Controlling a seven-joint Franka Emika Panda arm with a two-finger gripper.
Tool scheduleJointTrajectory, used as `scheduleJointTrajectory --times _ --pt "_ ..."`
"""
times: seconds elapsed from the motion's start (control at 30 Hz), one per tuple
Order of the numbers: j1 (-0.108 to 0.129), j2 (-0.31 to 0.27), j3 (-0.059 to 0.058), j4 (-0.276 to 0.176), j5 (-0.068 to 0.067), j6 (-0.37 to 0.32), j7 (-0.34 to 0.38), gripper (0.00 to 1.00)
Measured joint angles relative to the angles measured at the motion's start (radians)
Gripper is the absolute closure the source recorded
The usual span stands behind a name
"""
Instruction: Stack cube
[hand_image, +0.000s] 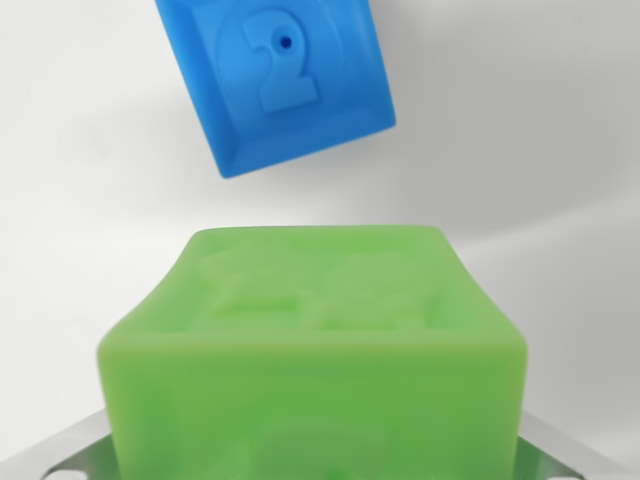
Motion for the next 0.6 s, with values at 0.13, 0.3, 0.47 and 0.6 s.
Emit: scheduleJointTrajectory --times 0.13,0.3,0.47,0.6 --pt "-0.004 0.003 0.001 0.021 0.0 -0.018 -0.035 1.0" --pt "-0.009 0.007 0.002 0.051 0.0 -0.045 -0.085 1.0" --pt "-0.013 0.011 0.003 0.076 0.0 -0.065 -0.127 1.0" --pt "-0.015 0.015 0.003 0.1 0.0 -0.086 -0.166 1.0"
